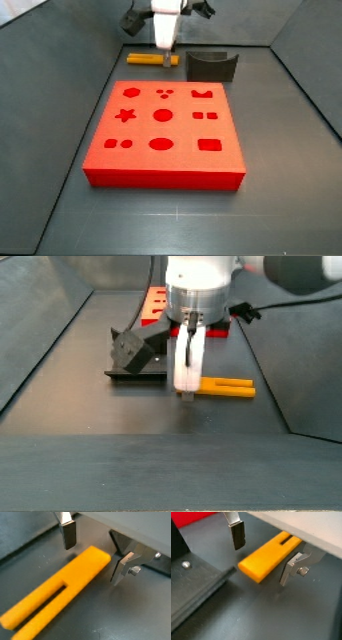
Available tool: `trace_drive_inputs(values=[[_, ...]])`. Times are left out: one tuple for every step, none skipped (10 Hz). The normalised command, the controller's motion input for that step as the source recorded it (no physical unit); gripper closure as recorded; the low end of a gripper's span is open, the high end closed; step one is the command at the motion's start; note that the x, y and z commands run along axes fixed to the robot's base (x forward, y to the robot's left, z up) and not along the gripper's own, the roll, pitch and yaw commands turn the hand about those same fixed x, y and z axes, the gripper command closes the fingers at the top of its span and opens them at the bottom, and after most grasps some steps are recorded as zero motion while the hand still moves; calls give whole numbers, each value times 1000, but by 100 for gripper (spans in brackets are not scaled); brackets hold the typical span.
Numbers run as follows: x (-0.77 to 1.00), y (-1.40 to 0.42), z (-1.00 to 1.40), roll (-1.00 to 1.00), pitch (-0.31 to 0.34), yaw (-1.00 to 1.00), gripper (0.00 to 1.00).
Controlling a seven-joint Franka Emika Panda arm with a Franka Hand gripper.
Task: Pick up the square-circle object. Move up. Rotate the square-circle object. Place the square-circle object on the fixture. Regrasp the square-circle object. Move to above the board. Insert the square-circle object.
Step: Pick up the square-circle object.
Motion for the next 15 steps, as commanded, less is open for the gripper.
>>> trace_drive_inputs(values=[[0, 60, -354, -151, -121, 20, 0], [0, 0, -171, -96, -51, 0, 0], [0, 3, -57, -67, -60, 0, 0], [0, 49, -60, -20, -20, -6, 0], [0, 0, 0, 0, 0, 0, 0], [0, 0, 0, 0, 0, 0, 100], [0, 0, 0, 0, 0, 0, 100], [0, 0, 0, 0, 0, 0, 100], [0, 0, 0, 0, 0, 0, 100], [0, 0, 0, 0, 0, 0, 100], [0, 0, 0, 0, 0, 0, 100], [0, 0, 0, 0, 0, 0, 100], [0, 0, 0, 0, 0, 0, 100], [0, 0, 0, 0, 0, 0, 100], [0, 0, 0, 0, 0, 0, 100]])
